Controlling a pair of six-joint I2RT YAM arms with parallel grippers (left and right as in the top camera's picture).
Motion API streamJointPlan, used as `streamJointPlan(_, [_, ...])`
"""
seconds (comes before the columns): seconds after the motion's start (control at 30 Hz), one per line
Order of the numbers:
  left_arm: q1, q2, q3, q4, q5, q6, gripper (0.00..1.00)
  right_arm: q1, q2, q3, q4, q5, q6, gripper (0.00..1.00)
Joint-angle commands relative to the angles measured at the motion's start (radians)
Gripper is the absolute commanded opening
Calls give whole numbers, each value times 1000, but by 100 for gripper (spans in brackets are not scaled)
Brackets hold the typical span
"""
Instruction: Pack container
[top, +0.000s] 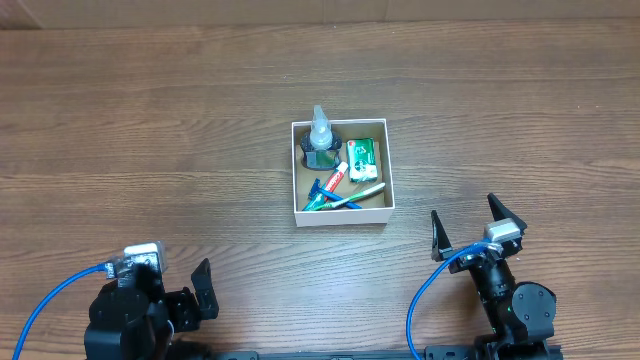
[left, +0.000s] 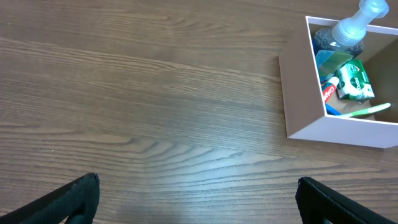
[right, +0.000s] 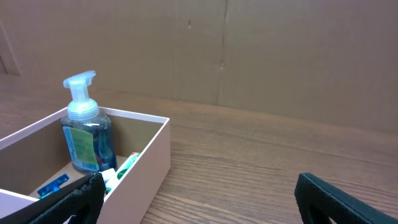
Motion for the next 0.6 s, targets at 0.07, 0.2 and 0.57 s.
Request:
streamJointPlan(0.07, [-2,-3,-5,2,12,-17,100,10,-9,-11,7,5,-4,100])
streamJointPlan(0.2, [37,-7,-32,35,19,-16,100,10,-9,-11,7,5,-4,100])
streamJointPlan(0.57, [85,-244,-435,417,98,67,100,10,-9,-11,7,5,-4,100])
